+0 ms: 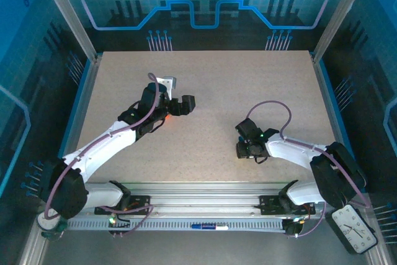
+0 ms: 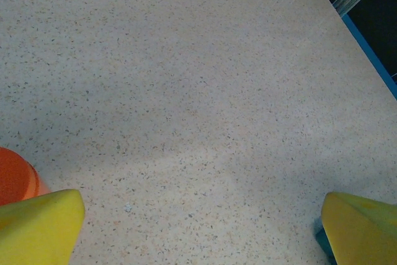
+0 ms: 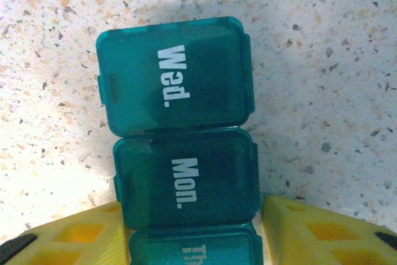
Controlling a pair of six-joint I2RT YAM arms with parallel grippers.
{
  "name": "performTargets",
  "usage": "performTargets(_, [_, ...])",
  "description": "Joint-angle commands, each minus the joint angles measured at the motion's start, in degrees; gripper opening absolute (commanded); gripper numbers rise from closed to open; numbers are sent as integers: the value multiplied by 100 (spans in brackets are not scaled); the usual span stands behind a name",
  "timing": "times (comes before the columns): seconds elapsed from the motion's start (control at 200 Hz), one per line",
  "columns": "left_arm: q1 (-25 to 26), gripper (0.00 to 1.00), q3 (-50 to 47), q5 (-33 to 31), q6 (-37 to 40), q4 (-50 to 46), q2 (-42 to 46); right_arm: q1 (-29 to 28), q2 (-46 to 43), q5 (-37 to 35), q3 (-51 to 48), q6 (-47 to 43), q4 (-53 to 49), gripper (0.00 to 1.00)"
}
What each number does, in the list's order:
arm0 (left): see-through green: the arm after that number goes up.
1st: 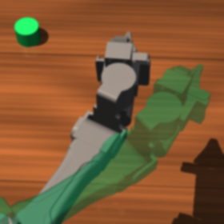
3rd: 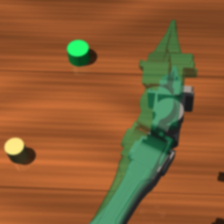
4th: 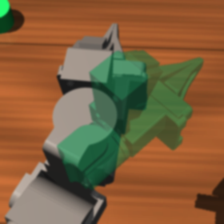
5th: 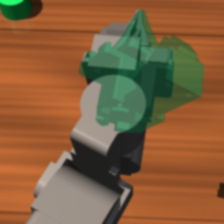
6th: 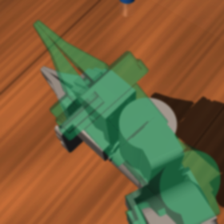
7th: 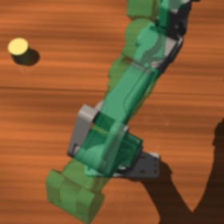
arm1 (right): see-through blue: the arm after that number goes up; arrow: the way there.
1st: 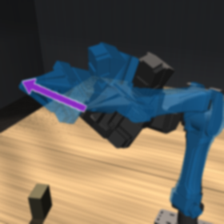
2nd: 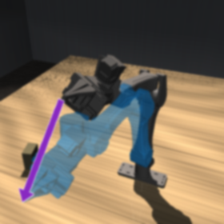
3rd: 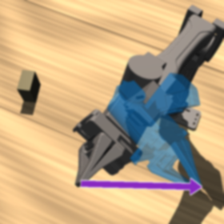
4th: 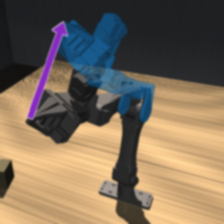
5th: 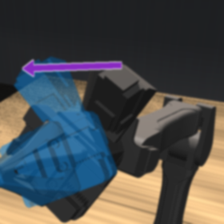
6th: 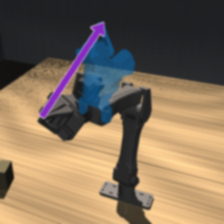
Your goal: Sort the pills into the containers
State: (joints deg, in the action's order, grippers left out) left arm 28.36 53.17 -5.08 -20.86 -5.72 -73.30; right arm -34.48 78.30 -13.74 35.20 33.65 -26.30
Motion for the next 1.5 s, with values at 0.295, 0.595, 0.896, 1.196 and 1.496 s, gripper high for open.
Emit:
performTargets(0.295, [48, 99, 72, 113, -34, 6, -34, -59, 183, 29, 32, 149, 217, 50])
performTargets(0.595, [51, 99, 104, 167, -100, -1, -96, -56, 125, 54, 13, 129, 223, 44])
performTargets(0.896, [47, 99, 382, -27, -952, -286, -267, -59, -250, 186, 72, 192, 271, 35])
performTargets(1.196, [55, 99, 358, 391, -862, -286, -147, 16, -459, 581, 412, 45, 795, 33])
performTargets(1.496, [48, 99, 413, 1119, -753, -132, -250, 130, -12, 1362, 950, 10, 1638, 28])
